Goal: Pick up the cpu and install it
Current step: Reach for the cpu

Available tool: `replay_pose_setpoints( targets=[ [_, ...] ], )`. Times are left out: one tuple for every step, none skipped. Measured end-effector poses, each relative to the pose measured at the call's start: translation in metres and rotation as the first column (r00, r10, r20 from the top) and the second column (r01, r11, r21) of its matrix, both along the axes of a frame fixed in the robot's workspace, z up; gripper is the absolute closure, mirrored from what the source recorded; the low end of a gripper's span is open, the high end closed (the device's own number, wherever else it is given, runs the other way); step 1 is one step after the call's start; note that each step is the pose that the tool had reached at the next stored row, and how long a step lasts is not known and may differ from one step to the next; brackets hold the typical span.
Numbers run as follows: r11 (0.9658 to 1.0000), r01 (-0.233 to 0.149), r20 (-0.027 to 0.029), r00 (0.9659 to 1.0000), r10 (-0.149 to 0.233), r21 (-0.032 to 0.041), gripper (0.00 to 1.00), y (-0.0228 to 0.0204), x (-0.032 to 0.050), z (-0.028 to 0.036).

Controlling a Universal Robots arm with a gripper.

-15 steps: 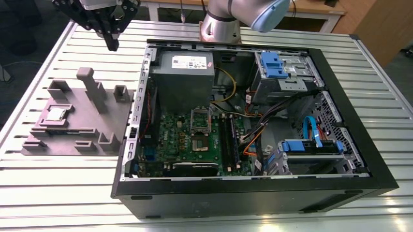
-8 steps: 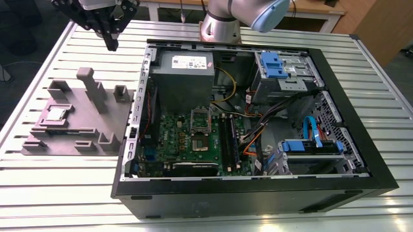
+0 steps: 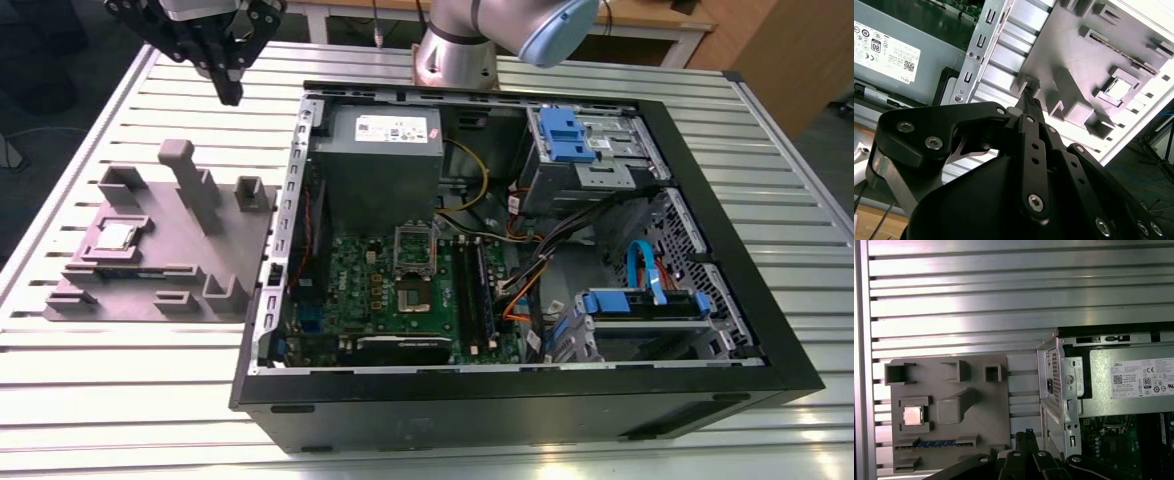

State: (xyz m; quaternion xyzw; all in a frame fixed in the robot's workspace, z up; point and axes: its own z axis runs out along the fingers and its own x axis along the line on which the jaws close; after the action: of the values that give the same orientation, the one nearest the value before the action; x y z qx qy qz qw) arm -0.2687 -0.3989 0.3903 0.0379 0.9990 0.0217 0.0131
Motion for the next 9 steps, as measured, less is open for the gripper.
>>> replay_pose_setpoints(
  targets=[
    [1.0000, 0.000, 0.0000, 1.0000, 0.000, 0.0000, 0.90, 0.0000, -0.0003, 0.0000],
    [1.0000, 0.000, 0.0000, 1.0000, 0.000, 0.0000, 0.90, 0.0000, -0.0004, 0.0000],
    [1.0000, 0.000, 0.0000, 1.0000, 0.000, 0.0000, 0.90, 0.0000, -0.0006, 0.0000],
    [1.0000, 0.000, 0.0000, 1.0000, 0.000, 0.0000, 0.90, 0.0000, -0.0008, 0.0000],
    [1.0000, 0.000, 0.0000, 1.0000, 0.000, 0.0000, 0.90, 0.0000, -0.0010, -0.0001],
    [1.0000, 0.000, 0.0000, 1.0000, 0.000, 0.0000, 0.90, 0.0000, -0.0012, -0.0001],
    [1.0000, 0.000, 0.0000, 1.0000, 0.000, 0.0000, 0.90, 0.0000, -0.0013, -0.0001],
    [1.0000, 0.000, 0.0001, 1.0000, 0.000, 0.0000, 0.90, 0.0000, -0.0015, -0.0001],
    [1.0000, 0.000, 0.0000, 1.0000, 0.000, 0.0000, 0.90, 0.0000, -0.0017, -0.0001]
  ],
)
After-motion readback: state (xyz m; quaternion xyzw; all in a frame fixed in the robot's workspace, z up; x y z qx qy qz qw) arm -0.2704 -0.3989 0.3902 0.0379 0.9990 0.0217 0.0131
